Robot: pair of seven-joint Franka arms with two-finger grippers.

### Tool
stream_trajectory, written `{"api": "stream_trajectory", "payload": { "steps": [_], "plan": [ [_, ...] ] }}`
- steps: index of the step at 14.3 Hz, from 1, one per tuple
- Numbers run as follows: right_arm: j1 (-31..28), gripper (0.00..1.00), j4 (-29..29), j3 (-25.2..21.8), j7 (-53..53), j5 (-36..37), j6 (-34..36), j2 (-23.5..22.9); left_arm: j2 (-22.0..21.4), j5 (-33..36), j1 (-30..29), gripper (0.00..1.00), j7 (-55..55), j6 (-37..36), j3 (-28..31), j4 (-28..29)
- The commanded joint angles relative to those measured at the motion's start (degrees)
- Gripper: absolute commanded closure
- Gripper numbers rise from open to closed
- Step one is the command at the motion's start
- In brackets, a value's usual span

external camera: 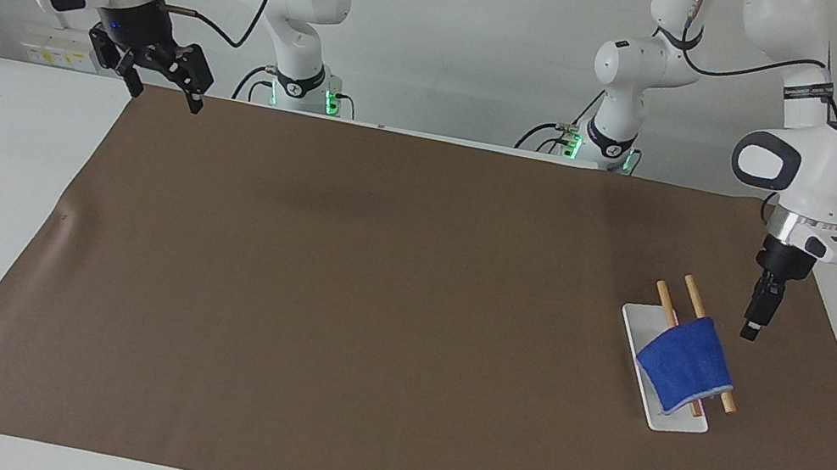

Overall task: Right arm passes towel to left arm to hang
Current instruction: 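Drape the towel over the wooden sticks and release the left gripper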

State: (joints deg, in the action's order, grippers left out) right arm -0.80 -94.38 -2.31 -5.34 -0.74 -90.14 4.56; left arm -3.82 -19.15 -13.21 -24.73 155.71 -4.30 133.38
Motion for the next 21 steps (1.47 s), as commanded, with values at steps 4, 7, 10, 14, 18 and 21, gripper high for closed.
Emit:
{"api": "stream_trajectory", "payload": {
  "steps": [4,7,10,14,18,21],
  "plan": [
    [0.4,0.0,-3.8,-0.3,1.1,-0.1,-0.2,2.5,0.8,14.2,0.5,0.23,8.9,-30.5,-0.5,-14.8],
    [0.4,0.0,-4.5,-0.3,1.0,-0.1,-0.3,2.9,0.3,15.4,1.3,0.22,11.8,-47.0,-0.9,-25.8],
    [0.1,0.0,-4.4,-0.3,0.9,-0.2,-0.2,2.9,0.2,19.7,1.3,0.21,12.7,-59.7,-4.7,-34.7],
    [0.0,0.0,-4.3,-0.3,1.2,-0.2,-0.2,2.9,-0.1,24.5,4.4,0.12,12.5,-66.8,-7.6,-40.0],
    [-0.2,0.0,-4.2,-0.3,1.1,-0.3,-0.1,2.9,0.0,24.4,6.7,0.05,12.6,-65.1,-7.4,-43.0],
    [-0.2,0.0,-4.1,-0.3,1.1,-0.5,-0.1,2.9,-1.4,24.3,7.7,0.04,12.6,-64.8,-6.5,-41.6]
  ]
}}
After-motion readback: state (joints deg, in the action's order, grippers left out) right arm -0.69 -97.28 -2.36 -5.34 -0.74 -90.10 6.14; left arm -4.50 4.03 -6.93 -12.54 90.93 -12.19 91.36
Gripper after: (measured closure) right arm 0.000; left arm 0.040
